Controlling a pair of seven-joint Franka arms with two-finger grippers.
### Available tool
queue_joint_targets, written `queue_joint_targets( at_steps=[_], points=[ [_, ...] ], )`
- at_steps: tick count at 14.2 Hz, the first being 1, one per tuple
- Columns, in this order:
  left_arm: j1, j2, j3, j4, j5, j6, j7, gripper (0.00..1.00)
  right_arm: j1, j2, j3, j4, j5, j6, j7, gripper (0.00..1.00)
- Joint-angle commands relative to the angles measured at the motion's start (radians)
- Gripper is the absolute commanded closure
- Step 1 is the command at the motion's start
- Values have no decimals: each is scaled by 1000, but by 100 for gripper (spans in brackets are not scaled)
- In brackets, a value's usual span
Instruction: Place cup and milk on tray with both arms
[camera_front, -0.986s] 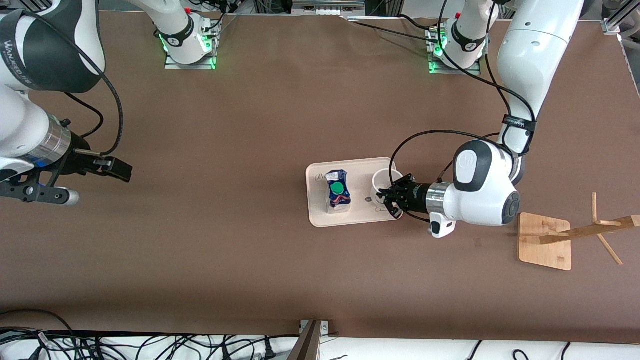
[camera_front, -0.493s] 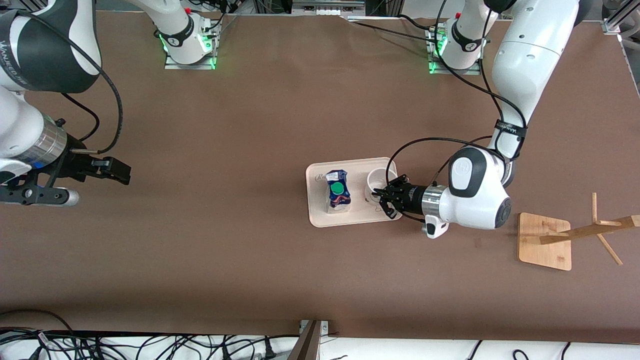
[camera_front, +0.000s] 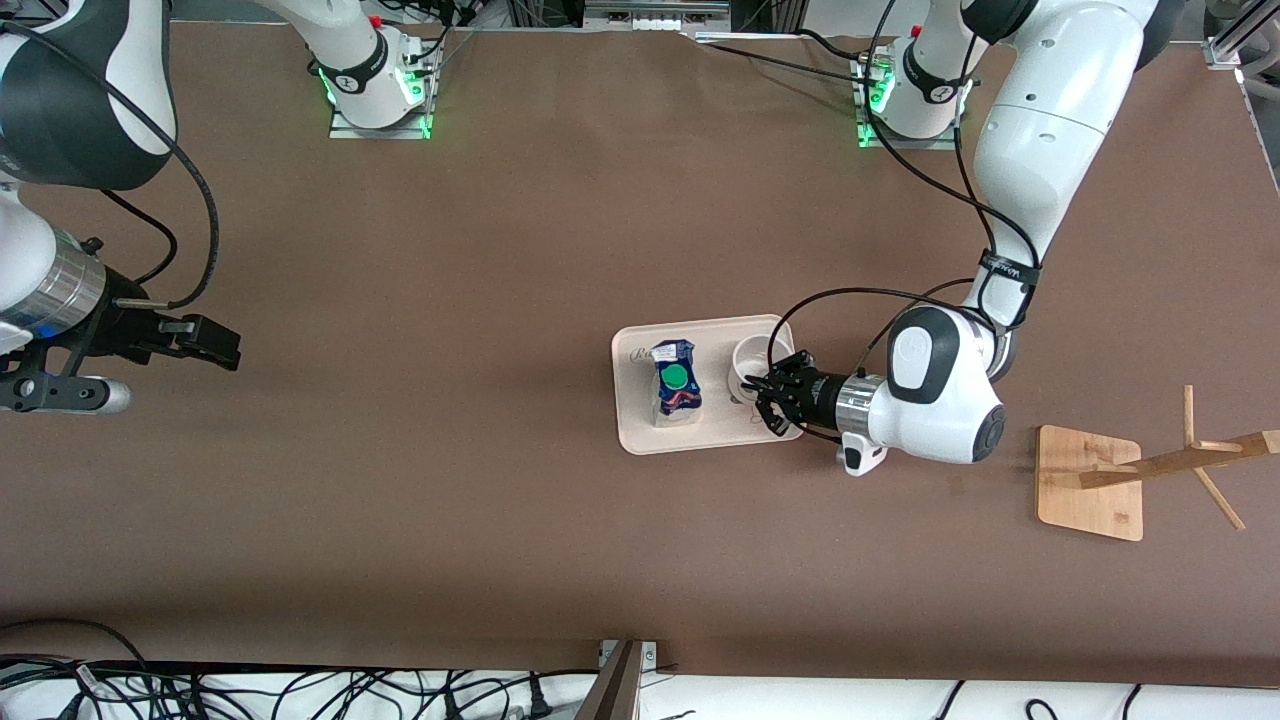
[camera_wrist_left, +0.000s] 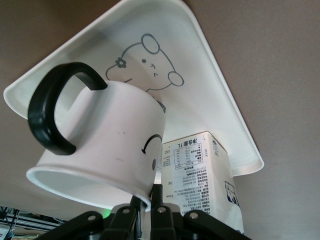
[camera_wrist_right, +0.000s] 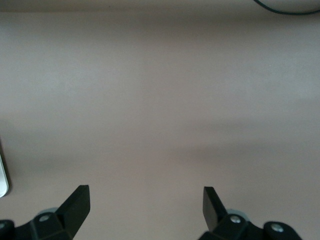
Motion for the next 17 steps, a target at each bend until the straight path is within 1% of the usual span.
queue_joint_targets(
  at_steps=[1, 2, 3, 4, 5, 6, 7, 8, 9, 10, 12, 13, 15, 16, 17],
  points=[
    [-4, 8, 6, 5, -31, -11, -1, 100, -7, -16, 7, 0, 18, -11, -20, 0],
    [-4, 9, 6, 5, -31, -11, -1, 94, -18, -24, 9, -8, 16, -5, -20, 0],
    [-4, 11, 6, 5, -33, -11, -1, 59, -61, -35, 37, -18, 19, -2, -22, 0],
    [-3, 11, 6, 6, -33, -9, -2, 41, -137, -56, 132, -37, 18, 0, -11, 0],
    [-3, 11, 6, 5, -33, -8, -2, 24, -236, -80, 233, -67, 7, 13, -10, 0],
    [-3, 11, 6, 6, -33, -8, -2, 10, -298, -111, 298, -104, -14, 46, -11, 0],
    [-3, 11, 6, 6, -31, -8, -5, 8, -315, -128, 332, -129, -71, 61, -11, 0],
    [-3, 9, 6, 6, -33, -8, -7, 6, -317, -145, 369, -144, -171, 63, -10, 0],
    [-3, 8, 7, 8, -31, -8, -10, 3, -319, -159, 406, -164, -242, 66, 0, 0],
    [-1, 3, 7, 11, -30, -11, -11, 0, -325, -170, 417, -172, -248, 67, 7, 0],
    [3, -29, 24, 16, -24, -20, -13, 0, -371, -189, 429, -210, -238, 84, 9, 0],
    [8, -58, 30, 16, -19, -35, -10, 0, -392, -193, 455, -222, -229, 115, -2, 0],
    [14, -129, 53, 13, 2, -66, -2, 0, -403, -196, 460, -229, -226, 129, -6, 0],
    [26, -179, 53, 5, 37, -69, -2, 0, -409, -199, 460, -233, -220, 126, 0, 0],
    [34, -233, 53, -1, 89, -72, 15, 0, -435, -219, 460, -254, -190, 132, -2, 0]
  ],
)
